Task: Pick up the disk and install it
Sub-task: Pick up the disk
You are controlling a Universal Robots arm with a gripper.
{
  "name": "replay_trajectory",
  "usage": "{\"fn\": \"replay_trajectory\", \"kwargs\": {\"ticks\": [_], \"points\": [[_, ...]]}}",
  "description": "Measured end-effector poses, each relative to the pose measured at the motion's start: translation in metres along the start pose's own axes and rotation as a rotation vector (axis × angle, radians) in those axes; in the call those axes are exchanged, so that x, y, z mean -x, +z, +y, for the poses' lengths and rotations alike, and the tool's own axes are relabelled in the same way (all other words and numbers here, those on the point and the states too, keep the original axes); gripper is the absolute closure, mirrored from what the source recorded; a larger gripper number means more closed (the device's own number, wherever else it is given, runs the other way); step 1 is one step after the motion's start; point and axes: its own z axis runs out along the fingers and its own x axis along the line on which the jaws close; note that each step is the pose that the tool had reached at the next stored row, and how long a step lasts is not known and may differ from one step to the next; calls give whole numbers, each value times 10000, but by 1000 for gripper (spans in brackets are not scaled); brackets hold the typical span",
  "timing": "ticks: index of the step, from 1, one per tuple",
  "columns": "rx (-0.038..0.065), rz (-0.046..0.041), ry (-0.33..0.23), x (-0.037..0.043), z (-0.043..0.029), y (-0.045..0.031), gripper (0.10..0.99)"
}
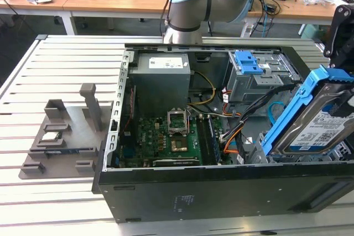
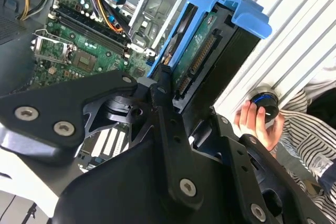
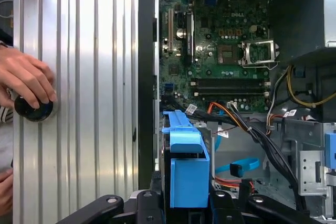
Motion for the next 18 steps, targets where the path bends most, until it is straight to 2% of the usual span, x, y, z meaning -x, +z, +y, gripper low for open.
{"fn": "replay_trajectory", "kwargs": {"ticks": [3, 9, 11, 14, 16, 18], "points": [[0, 4, -2, 32, -12, 59, 722], [0, 7, 0, 158, -44, 62, 722], [0, 5, -1, 253, -83, 61, 722], [2, 5, -3, 355, -185, 67, 722], [4, 8, -3, 382, -236, 72, 722], [4, 30, 0, 383, -249, 75, 722]]}}
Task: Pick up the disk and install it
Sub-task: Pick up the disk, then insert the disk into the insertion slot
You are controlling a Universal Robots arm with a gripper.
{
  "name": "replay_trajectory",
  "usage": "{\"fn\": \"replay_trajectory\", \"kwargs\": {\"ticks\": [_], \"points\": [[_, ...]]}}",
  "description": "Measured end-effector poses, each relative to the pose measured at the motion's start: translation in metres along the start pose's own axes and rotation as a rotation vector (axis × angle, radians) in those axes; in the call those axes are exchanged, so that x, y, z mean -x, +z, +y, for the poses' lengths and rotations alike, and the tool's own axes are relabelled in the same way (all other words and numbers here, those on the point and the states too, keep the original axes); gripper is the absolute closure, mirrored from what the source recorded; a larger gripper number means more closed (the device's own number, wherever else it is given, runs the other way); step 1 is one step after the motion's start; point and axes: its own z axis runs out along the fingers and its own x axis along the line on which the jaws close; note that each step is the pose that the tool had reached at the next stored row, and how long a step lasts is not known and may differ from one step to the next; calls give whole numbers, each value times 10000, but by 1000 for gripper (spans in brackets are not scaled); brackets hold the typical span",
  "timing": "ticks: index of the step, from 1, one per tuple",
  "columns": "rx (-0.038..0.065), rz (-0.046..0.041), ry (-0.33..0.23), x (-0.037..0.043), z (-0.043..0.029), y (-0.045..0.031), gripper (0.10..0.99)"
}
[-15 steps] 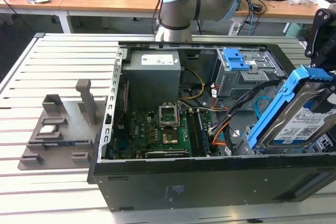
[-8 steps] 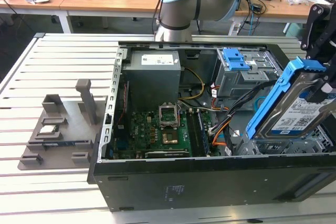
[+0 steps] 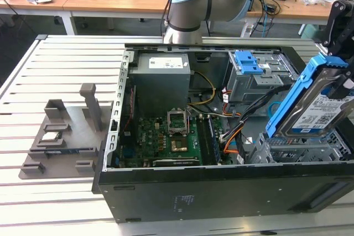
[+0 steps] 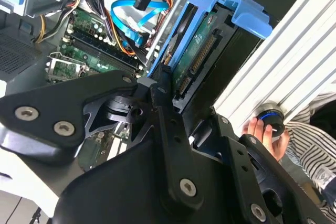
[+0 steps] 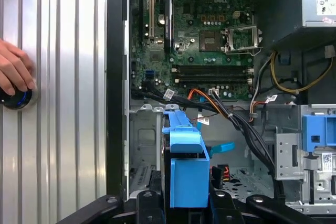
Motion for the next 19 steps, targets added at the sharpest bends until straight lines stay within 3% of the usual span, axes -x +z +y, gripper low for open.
{"fn": "replay_trajectory", "kwargs": {"ticks": [13, 19], "points": [[0, 20, -1, 1, -13, 17, 722], [0, 23, 1, 2, -25, 120, 722]]}}
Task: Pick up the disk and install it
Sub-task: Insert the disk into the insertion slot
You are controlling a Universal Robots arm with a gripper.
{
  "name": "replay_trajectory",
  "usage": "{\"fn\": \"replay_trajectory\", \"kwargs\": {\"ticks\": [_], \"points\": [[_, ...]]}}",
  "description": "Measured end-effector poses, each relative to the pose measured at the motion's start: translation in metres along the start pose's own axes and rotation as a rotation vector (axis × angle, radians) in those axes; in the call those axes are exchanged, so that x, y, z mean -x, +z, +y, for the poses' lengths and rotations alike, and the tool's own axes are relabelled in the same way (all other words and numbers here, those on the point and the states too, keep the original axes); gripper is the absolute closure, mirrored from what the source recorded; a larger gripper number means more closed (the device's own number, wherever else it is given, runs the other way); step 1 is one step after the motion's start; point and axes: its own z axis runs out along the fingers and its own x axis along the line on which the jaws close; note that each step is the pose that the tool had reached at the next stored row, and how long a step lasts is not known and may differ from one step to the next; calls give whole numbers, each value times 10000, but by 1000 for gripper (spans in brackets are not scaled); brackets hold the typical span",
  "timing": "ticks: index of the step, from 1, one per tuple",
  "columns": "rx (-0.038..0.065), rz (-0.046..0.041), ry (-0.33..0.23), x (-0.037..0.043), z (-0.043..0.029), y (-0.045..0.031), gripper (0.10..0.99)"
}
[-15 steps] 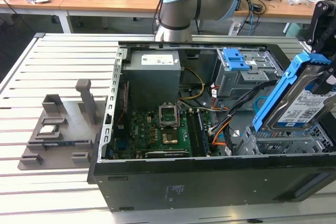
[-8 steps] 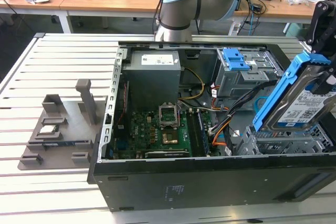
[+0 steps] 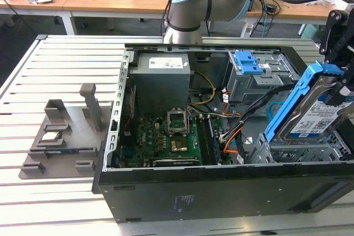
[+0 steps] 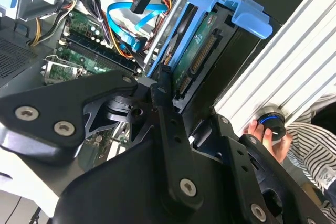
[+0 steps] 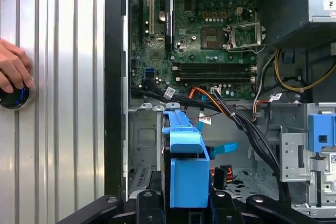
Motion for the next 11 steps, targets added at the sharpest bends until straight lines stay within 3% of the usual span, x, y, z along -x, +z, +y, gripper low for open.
{"fn": "replay_trajectory", "kwargs": {"ticks": [11], "points": [[0, 1, 0, 3, -12, 268, 722]]}}
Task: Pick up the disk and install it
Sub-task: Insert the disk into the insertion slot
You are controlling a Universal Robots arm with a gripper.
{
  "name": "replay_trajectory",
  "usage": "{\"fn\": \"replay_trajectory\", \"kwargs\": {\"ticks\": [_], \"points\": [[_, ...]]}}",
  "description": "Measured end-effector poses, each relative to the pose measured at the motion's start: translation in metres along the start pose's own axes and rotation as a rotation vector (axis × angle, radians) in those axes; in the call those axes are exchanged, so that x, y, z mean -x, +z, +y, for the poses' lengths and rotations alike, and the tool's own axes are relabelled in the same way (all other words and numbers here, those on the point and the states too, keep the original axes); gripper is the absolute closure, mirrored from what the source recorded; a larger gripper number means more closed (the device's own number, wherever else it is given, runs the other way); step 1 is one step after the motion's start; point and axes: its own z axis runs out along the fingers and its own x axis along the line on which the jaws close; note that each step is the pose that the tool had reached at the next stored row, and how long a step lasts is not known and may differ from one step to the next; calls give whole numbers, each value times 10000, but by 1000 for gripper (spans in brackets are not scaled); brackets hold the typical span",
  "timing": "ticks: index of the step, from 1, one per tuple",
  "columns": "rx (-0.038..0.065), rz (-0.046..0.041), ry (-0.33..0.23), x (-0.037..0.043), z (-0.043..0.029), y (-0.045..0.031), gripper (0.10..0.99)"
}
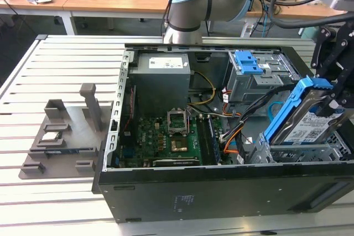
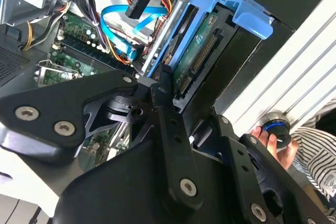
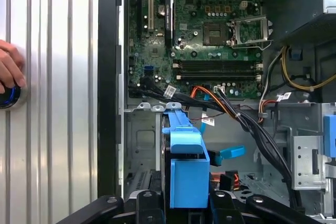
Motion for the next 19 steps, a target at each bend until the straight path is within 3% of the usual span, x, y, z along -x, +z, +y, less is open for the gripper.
{"fn": "replay_trajectory", "kwargs": {"ticks": [7, 11, 12, 15, 17, 18, 19], "points": [[0, 0, 0, 2, -8, 174, 722], [-2, -3, -2, 3, -9, 183, 714], [0, -3, -2, 3, -9, 183, 651], [-1, 0, -1, 2, -8, 182, 651], [0, 0, 0, 2, -8, 183, 729], [-1, 0, 0, 2, -8, 183, 851], [0, 0, 0, 2, -8, 183, 910]]}}
